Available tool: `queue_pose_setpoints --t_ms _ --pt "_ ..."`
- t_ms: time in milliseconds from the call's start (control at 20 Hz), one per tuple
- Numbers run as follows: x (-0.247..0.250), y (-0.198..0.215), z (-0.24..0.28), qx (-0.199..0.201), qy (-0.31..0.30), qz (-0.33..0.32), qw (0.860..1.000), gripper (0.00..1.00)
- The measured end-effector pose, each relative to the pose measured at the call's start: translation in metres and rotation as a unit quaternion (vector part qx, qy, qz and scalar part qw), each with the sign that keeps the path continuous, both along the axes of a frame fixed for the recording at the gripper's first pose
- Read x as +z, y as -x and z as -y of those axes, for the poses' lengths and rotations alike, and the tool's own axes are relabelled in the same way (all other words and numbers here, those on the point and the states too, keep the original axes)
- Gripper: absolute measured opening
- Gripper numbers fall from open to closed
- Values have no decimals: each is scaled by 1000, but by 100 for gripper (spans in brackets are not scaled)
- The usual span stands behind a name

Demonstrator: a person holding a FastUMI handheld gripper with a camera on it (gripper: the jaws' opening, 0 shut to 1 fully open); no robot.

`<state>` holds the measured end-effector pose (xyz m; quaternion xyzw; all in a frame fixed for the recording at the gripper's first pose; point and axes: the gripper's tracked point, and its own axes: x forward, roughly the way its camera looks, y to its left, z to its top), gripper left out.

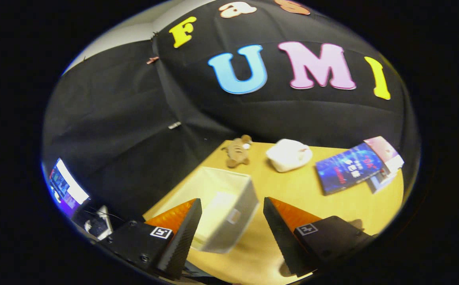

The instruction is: Open the storage box then place both shoes into the box .Put the left shoe in first, then the right shoe, with the right side of both shoes facing outward in a uniform manner.

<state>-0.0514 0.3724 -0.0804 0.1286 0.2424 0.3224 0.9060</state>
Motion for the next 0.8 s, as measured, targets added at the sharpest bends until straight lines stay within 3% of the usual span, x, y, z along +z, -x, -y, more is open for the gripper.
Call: queue_pose_setpoints --t_ms 300,550,800 --pt "-117 14 93 -55 99 -76 991 97" --pt "-194 21 127 -59 175 -118 976 96" --pt "-253 -1 132 -78 217 -144 962 77"
